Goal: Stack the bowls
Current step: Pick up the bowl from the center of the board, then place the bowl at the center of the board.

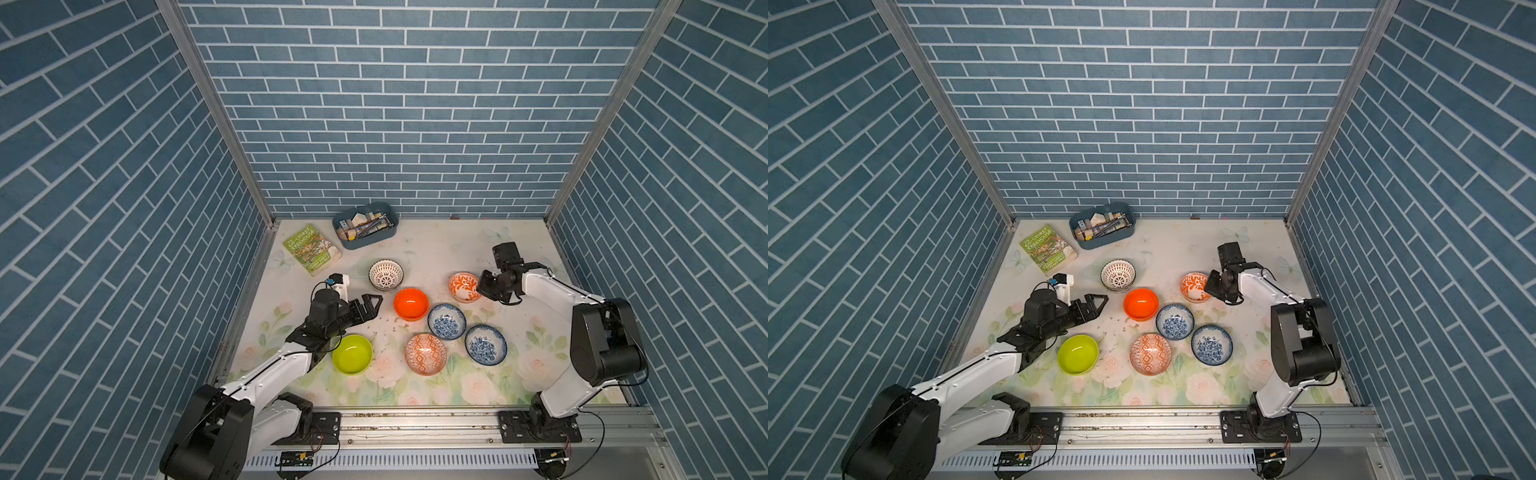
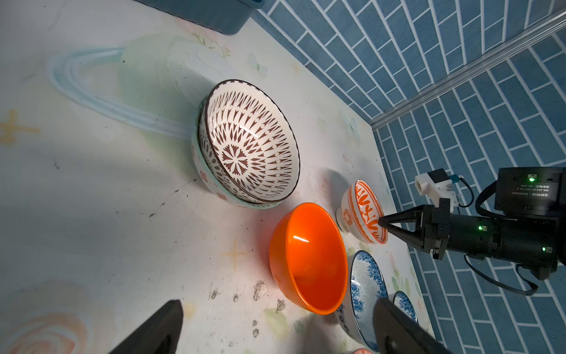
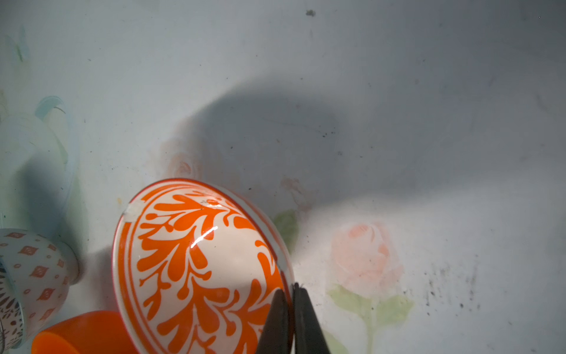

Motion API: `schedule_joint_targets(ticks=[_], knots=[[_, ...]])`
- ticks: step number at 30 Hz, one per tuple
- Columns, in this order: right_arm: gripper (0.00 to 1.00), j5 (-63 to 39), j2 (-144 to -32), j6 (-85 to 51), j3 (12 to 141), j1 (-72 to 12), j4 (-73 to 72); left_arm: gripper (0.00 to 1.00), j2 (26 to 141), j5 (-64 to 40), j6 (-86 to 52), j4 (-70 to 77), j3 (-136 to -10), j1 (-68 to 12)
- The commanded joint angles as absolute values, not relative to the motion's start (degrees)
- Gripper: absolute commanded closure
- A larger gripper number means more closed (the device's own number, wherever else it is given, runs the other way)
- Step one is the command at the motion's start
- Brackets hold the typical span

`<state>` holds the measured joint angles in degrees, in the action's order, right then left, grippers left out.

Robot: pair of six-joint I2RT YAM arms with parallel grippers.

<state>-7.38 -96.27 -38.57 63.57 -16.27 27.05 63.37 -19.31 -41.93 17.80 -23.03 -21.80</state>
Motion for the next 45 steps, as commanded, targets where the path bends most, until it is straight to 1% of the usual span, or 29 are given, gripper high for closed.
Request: schedule_joint_targets(ticks=[1, 14, 20, 26, 45], knots=[[1.0, -6.8, -98.2, -38.6, 68.9, -18.7, 27.7, 0.0, 62.4, -18.6, -41.3, 17.6, -23.6, -22.1], [1.0, -5.4, -111.1, -39.5, 86.5, -27.0, 29.8, 0.0, 62.3, -18.0, -41.3, 17.4, -23.5, -22.0], [1.0, -4.8, -114.7, -39.9, 90.6, -29.9, 30.6, 0.0, 61.8, -17.5, -41.4, 17.2, -23.4, -22.0], [1.0, -4.7, -115.4, -40.0, 91.1, -31.1, 31.0, 0.0, 61.8, -17.3, -41.3, 17.2, -23.4, -21.9], [1.0, -4.7, -113.9, -41.7, 86.6, -32.0, 28.7, 0.0, 61.6, -17.1, -41.5, 17.3, -23.2, -21.8]])
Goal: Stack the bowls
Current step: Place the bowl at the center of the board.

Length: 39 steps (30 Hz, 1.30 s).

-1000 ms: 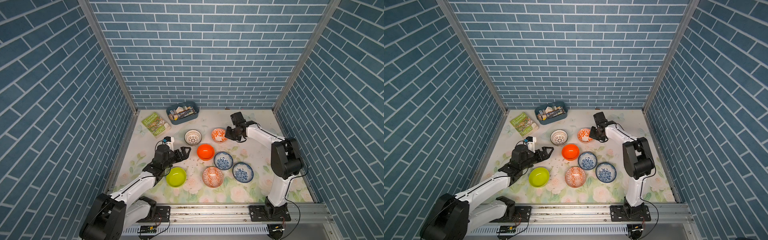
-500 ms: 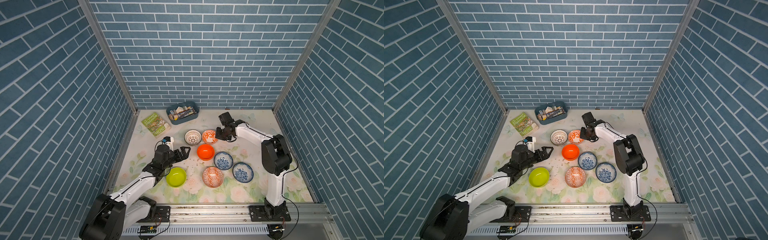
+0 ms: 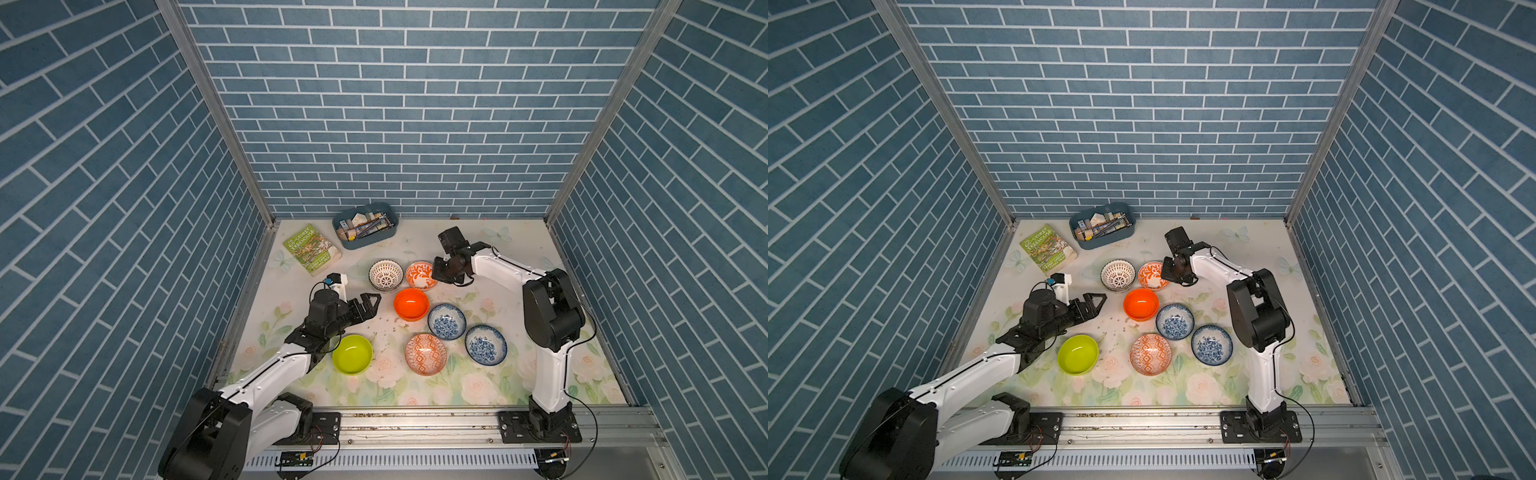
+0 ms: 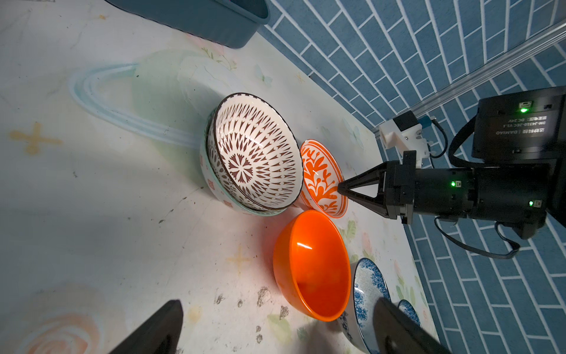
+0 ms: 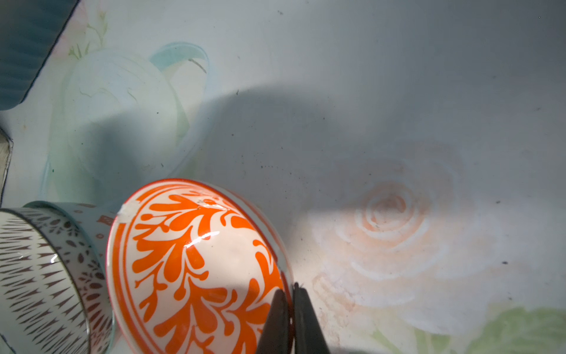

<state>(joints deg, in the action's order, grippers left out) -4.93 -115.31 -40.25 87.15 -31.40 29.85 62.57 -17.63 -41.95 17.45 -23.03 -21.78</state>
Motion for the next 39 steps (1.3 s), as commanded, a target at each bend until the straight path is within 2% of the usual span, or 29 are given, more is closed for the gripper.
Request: schedule_joint_targets(ticks=[1, 8, 13, 17, 19, 25, 30, 35, 39], knots=[[1.0, -4.8, -114.0, -41.8, 86.8, -32.1, 28.7, 0.0, 61.5, -17.1, -41.5, 17.2, -23.2, -21.8], [0.99, -4.7, -114.8, -41.6, 88.6, -32.8, 30.0, 0.0, 61.6, -17.1, -41.5, 17.2, -23.2, -21.7], [0.71, -2.6, -113.8, -41.6, 88.5, -32.9, 30.7, 0.0, 61.7, -17.3, -41.5, 17.4, -23.1, -21.6], [0.61, -1.7, -112.2, -41.6, 89.0, -32.9, 31.9, 0.0, 61.7, -17.6, -41.4, 17.7, -23.1, -21.6], [0.51, -1.2, -111.0, -41.4, 89.0, -32.9, 32.5, 0.0, 61.6, -17.8, -41.4, 17.7, -23.0, -21.6], [0.5, -0.5, -104.2, -41.4, 85.9, -32.9, 33.7, 0.0, 61.1, -18.1, -41.7, 17.6, -22.8, -21.6], [0.5, -1.7, -92.5, -41.9, 77.0, -34.3, 33.9, 0.0, 61.8, -19.0, -42.0, 16.8, -23.0, -21.6], [0.5, -0.3, -82.9, -45.2, 68.4, -40.7, 38.0, 0.0, 60.9, -18.8, -42.8, 15.3, -23.2, -22.7], [0.49, 1.4, -75.2, -51.4, 59.8, -47.3, 37.2, 0.0, 59.0, -14.4, -43.5, 10.0, -24.5, -29.6]])
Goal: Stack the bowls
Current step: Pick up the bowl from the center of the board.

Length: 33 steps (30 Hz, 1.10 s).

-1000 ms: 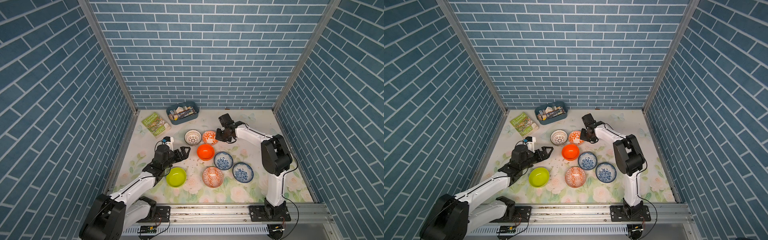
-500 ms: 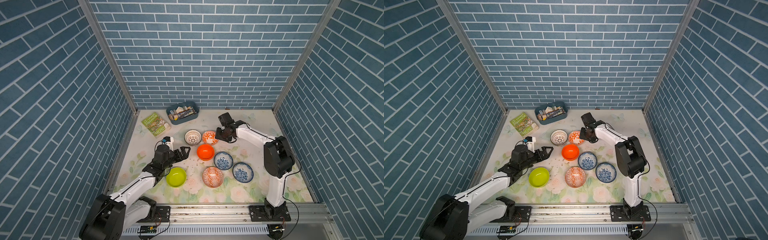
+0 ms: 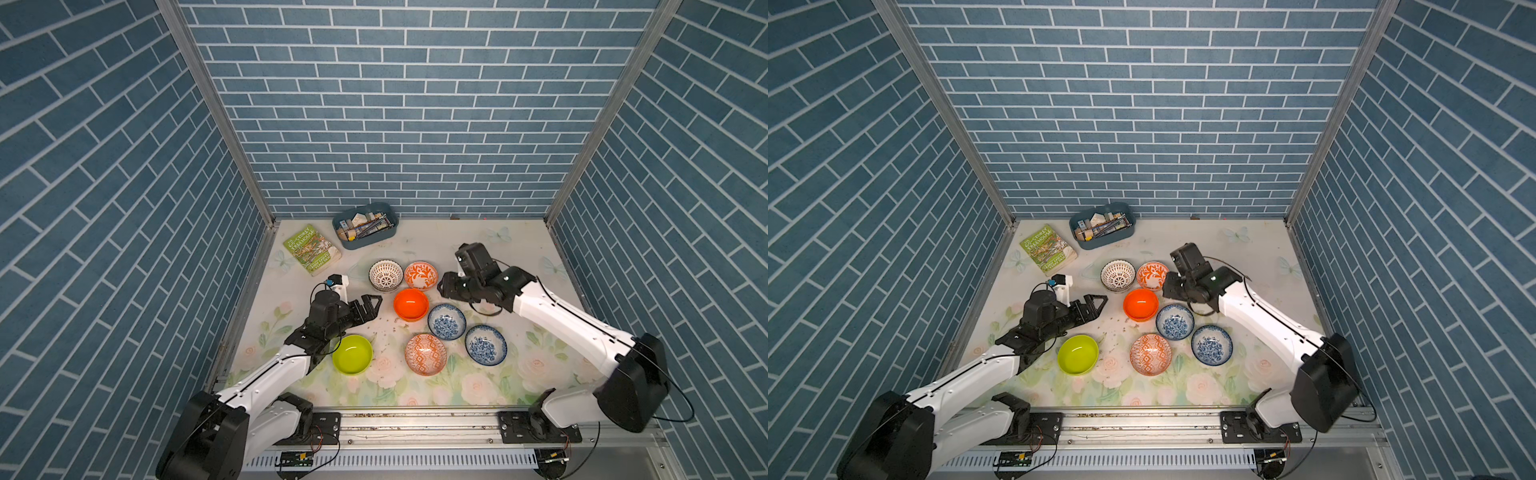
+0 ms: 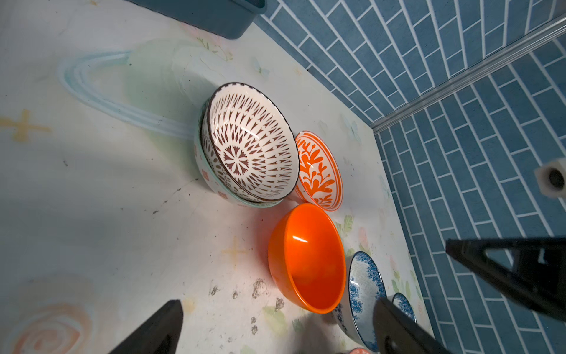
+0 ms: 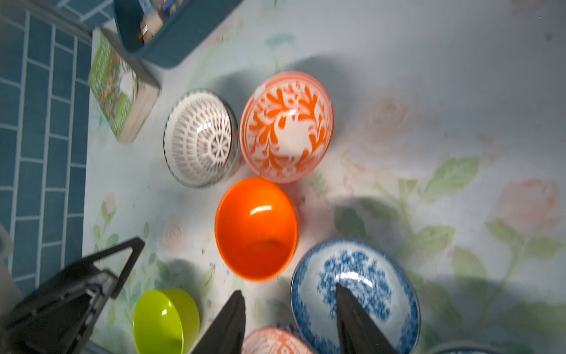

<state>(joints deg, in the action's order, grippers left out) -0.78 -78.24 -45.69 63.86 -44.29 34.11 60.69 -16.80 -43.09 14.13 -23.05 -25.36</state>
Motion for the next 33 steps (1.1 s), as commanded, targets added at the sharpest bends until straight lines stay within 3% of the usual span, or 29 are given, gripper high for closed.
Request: schedule_joint_targets(ticks=[1, 9, 15, 20, 33], knots=[[0.49, 2.0, -73.6, -53.2, 57.7, -49.0, 37.0, 0.0, 58.6, -13.2, -44.5, 9.2, -24.6, -31.8], [0.49, 10.8, -67.6, -61.8, 50.8, -61.1, 36.3, 0.01, 55.7, 1.1, -53.4, -3.1, -26.9, -51.1], [0.47, 18.2, -63.8, -63.0, 48.9, -63.1, 34.6, 0.09, 60.3, 7.2, -56.3, -10.6, -32.0, -58.5], [0.42, 21.1, -62.1, -62.1, 46.7, -63.1, 30.2, 0.17, 67.6, 9.1, -55.8, -13.8, -37.2, -60.9], [0.43, 22.0, -60.6, -60.1, 39.7, -63.0, 22.6, 0.45, 78.8, 7.4, -56.1, -14.4, -41.6, -61.2]])
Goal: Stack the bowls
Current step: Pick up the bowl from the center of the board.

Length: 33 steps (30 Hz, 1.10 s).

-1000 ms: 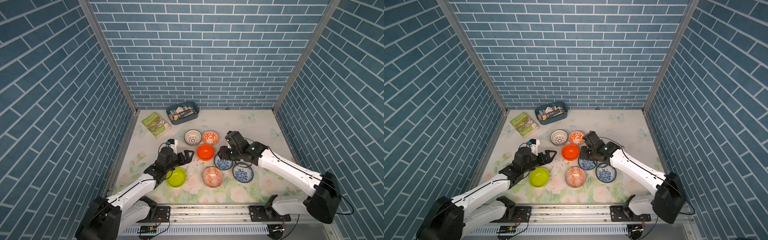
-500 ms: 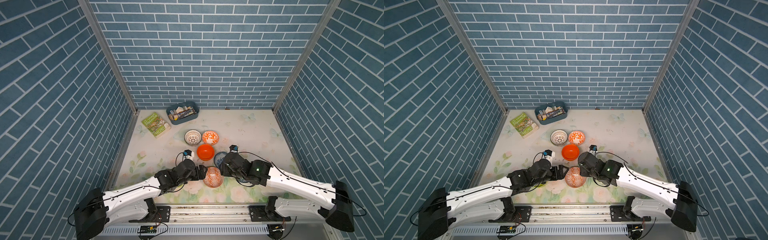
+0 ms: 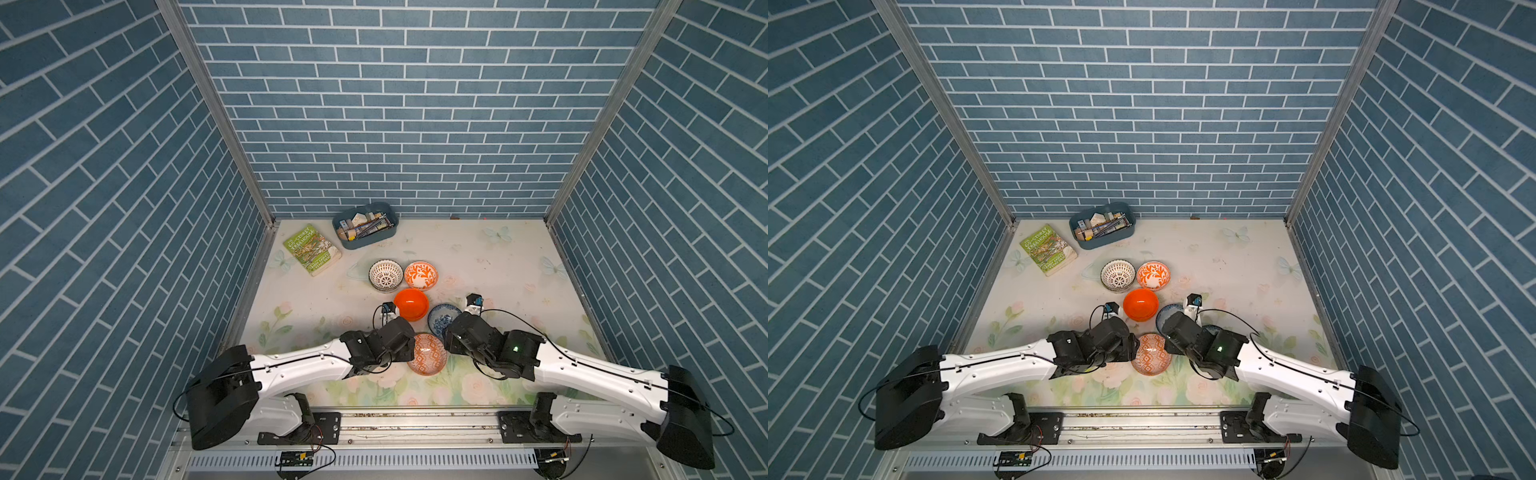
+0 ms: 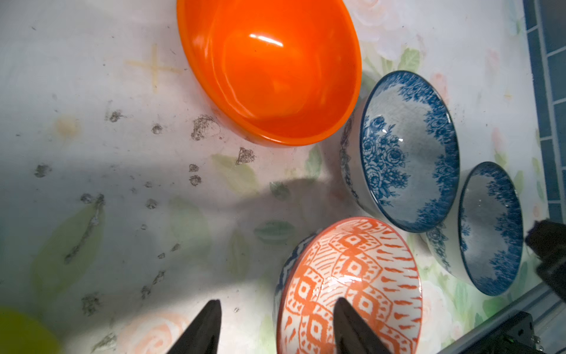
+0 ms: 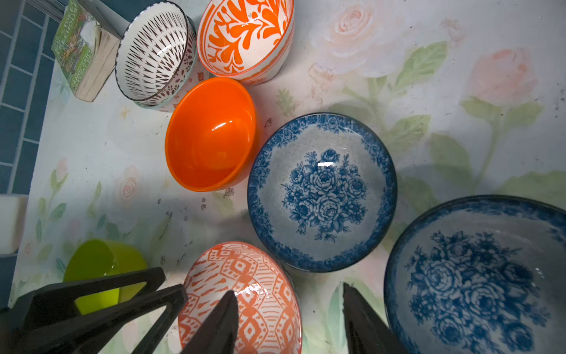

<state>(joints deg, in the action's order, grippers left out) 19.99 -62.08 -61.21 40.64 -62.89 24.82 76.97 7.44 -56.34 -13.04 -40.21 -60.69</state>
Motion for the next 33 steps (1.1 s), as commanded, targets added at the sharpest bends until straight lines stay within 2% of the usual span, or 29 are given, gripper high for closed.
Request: schedule_joint_targets(ticks=[1, 12, 33], knots=[[0.43, 22.0, -60.5, -60.1, 39.4, -63.0, 22.5, 0.47, 79.5, 7.3, -56.2, -14.4, -41.9, -61.2], [0.43, 19.5, -59.1, -58.9, 37.6, -61.0, 20.7, 0.63, 83.6, 8.0, -56.1, -15.4, -44.3, -62.7], [0.44, 13.0, -63.1, -58.3, 40.5, -59.6, 22.8, 0.91, 84.0, 8.9, -55.6, -16.1, -43.8, -63.1]])
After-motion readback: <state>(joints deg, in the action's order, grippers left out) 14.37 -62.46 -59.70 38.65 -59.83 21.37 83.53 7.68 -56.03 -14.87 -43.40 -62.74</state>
